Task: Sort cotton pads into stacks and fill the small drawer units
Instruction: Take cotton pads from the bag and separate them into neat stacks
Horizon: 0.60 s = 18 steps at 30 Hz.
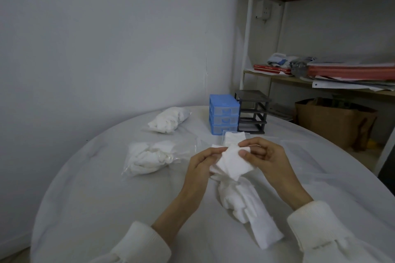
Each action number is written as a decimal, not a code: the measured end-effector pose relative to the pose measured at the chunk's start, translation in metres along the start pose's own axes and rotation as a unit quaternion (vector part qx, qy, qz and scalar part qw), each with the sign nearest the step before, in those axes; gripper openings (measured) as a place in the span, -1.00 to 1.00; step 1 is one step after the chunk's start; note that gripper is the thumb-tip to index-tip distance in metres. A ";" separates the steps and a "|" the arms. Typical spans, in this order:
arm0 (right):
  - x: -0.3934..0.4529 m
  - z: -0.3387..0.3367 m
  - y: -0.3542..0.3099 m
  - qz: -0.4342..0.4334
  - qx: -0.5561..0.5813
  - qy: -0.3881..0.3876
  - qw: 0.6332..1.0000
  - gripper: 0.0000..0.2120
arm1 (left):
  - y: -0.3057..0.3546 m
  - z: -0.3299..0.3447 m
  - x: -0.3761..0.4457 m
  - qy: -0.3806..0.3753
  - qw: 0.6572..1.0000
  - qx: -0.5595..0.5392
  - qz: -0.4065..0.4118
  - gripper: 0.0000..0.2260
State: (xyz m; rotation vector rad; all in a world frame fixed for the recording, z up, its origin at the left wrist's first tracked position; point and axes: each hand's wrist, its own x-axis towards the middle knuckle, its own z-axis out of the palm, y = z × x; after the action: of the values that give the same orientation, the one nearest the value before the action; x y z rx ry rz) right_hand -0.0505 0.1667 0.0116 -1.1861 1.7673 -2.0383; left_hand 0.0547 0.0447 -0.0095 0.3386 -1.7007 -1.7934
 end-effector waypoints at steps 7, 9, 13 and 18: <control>-0.002 0.002 -0.005 -0.039 -0.044 -0.013 0.998 -0.85 | 0.002 0.006 -0.002 -0.014 0.999 -0.002 -0.053 -0.73; -0.002 0.002 -0.005 -0.045 -0.050 -0.008 0.998 -0.84 | 0.004 0.006 -0.004 -0.024 0.998 -0.005 -0.065 -0.71; -0.001 0.001 -0.004 -0.051 -0.074 0.002 0.996 -0.83 | 0.007 0.008 -0.005 -0.050 0.996 -0.034 -0.067 -0.79; -0.002 -0.001 -0.004 -0.067 -0.131 -0.004 0.989 -0.82 | 0.003 0.006 -0.005 -0.104 0.992 -0.038 -0.052 -0.65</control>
State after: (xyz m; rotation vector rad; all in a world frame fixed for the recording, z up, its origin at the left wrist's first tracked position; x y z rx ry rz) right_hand -0.0489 0.1699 0.0140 -1.4175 2.0519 -1.9099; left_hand 0.0555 0.0525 -0.0066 0.2175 -1.7767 -2.0250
